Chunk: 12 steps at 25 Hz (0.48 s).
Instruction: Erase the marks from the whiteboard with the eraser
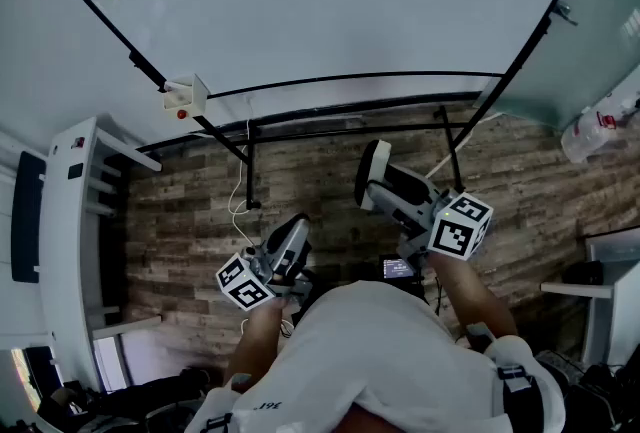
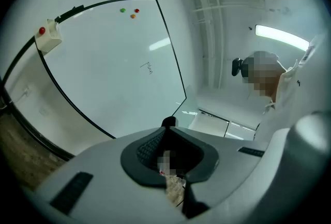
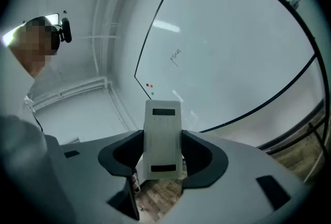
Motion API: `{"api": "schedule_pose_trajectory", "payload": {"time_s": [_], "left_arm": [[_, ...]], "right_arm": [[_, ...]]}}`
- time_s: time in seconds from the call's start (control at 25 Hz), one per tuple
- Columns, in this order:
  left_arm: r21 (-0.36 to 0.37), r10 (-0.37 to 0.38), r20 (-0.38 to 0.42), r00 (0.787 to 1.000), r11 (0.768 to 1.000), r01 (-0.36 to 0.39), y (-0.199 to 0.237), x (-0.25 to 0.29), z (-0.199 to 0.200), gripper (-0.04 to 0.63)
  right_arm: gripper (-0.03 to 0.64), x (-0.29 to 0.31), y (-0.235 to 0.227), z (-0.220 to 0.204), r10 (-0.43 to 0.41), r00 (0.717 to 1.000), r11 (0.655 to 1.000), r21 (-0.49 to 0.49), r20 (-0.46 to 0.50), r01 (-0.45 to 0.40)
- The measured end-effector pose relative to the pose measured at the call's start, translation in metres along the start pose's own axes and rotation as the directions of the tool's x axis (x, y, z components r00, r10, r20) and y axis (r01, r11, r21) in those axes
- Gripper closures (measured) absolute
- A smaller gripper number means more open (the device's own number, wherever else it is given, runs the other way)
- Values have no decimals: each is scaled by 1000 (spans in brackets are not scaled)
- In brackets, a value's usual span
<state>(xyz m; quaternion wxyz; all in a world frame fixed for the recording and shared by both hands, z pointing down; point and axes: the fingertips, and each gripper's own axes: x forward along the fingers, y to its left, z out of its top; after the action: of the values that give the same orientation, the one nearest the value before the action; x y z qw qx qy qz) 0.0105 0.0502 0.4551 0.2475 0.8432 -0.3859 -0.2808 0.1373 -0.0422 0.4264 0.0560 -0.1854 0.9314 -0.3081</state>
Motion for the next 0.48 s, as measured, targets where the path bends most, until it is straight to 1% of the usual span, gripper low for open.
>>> {"api": "schedule_pose_trajectory", "payload": {"time_s": [0.32,0.48], "left_arm": [[18,17,10,1000,1000,-18,1,-1,0,587],[29,23,14,1000,999,-24,1,3,1,586]], "right_arm": [[368,-2,0,-1,20,1000,1000,-3,-3,-20],[368,-2,-3,4,7,1000,1000,-12,-8,-7]]}}
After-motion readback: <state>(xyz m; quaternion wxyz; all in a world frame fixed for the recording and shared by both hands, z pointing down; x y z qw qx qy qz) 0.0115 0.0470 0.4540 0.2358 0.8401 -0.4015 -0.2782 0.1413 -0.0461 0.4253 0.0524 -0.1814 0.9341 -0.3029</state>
